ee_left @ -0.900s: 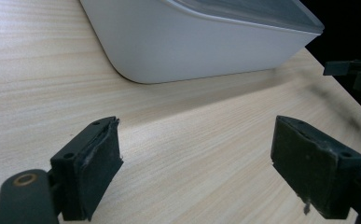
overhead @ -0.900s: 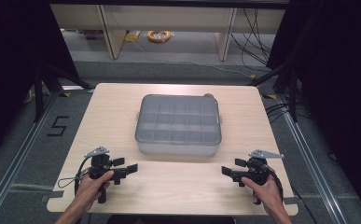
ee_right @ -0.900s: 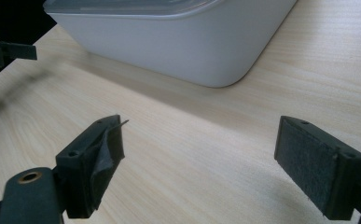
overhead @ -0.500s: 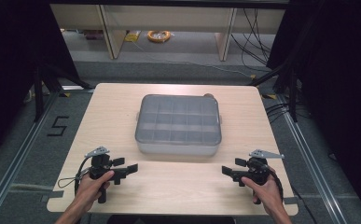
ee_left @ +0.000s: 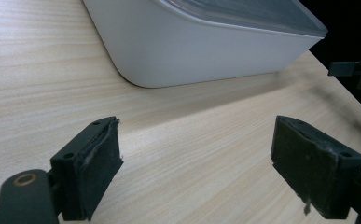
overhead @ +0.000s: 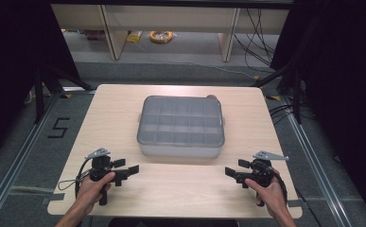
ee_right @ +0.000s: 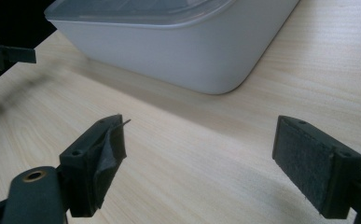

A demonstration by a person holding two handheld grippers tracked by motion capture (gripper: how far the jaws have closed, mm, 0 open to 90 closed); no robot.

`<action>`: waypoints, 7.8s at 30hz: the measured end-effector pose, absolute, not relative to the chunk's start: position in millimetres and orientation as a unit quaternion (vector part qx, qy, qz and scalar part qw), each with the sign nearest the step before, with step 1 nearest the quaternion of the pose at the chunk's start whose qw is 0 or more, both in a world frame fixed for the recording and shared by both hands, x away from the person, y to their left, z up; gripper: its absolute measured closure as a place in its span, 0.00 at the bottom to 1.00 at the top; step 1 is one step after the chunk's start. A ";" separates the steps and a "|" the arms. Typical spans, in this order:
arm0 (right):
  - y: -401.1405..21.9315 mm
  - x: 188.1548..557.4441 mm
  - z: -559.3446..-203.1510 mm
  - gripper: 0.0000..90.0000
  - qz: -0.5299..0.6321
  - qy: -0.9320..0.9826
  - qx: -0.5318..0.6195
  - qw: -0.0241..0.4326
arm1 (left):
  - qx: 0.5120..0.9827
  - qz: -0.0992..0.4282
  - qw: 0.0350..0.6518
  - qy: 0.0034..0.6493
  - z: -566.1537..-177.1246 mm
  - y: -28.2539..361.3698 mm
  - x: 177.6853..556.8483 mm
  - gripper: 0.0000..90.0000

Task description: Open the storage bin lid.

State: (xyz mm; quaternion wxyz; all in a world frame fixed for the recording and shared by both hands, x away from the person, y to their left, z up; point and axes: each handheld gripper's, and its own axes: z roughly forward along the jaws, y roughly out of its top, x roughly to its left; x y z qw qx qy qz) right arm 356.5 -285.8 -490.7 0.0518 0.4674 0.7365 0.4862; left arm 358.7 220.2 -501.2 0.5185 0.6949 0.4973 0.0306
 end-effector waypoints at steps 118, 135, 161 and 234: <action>-269.8 492.5 -421.2 0.81 0.576 0.616 0.535 0.053 | 0.594 0.106 0.555 0.572 -418.5 184.3 488.7 0.69; -267.6 457.9 -391.5 0.81 0.591 0.624 0.504 0.087 | 0.599 0.136 0.569 0.547 -397.2 184.2 449.5 0.67; -253.1 402.3 -406.6 0.81 0.587 0.645 0.480 0.093 | 0.614 0.153 0.562 0.533 -414.5 200.9 388.6 0.66; -265.6 310.7 -472.3 0.75 0.508 0.681 0.524 0.065 | 0.684 0.076 0.508 0.517 -479.2 188.7 305.1 0.63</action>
